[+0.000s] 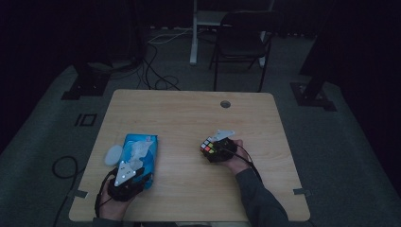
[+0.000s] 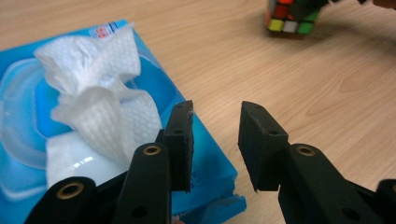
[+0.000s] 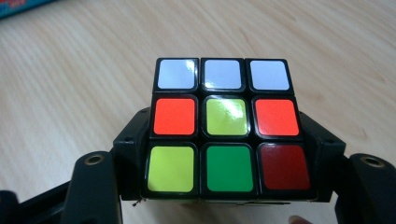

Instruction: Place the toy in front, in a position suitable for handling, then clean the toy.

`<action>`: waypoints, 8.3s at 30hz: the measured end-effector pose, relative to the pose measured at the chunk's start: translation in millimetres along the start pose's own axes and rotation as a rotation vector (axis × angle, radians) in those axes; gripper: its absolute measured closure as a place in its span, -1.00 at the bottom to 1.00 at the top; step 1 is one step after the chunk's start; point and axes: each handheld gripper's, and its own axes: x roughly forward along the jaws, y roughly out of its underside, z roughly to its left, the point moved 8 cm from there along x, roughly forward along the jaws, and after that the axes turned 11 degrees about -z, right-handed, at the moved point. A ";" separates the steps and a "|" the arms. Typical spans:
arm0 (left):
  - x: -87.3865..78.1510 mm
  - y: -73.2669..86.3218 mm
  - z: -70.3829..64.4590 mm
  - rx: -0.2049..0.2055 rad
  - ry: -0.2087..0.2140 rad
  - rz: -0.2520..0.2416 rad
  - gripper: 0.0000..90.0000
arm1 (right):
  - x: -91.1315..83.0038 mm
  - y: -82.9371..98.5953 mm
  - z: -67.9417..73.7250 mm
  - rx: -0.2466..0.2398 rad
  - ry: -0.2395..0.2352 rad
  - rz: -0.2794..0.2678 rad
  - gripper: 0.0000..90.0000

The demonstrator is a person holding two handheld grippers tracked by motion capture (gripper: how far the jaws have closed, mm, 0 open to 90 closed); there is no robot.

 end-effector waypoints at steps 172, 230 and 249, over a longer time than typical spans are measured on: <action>71.2 -111.0 -20.9 0.073 0.090 -0.055 0.98 | -30.0 27.9 23.2 0.023 0.012 -0.048 -0.25; 150.8 -79.9 -117.6 0.163 0.349 0.044 0.95 | -27.3 10.7 44.8 -0.008 -0.039 -0.083 -0.25; 149.2 -83.1 -109.0 0.138 0.356 0.015 0.93 | -31.7 5.6 52.1 -0.053 -0.048 -0.099 -0.25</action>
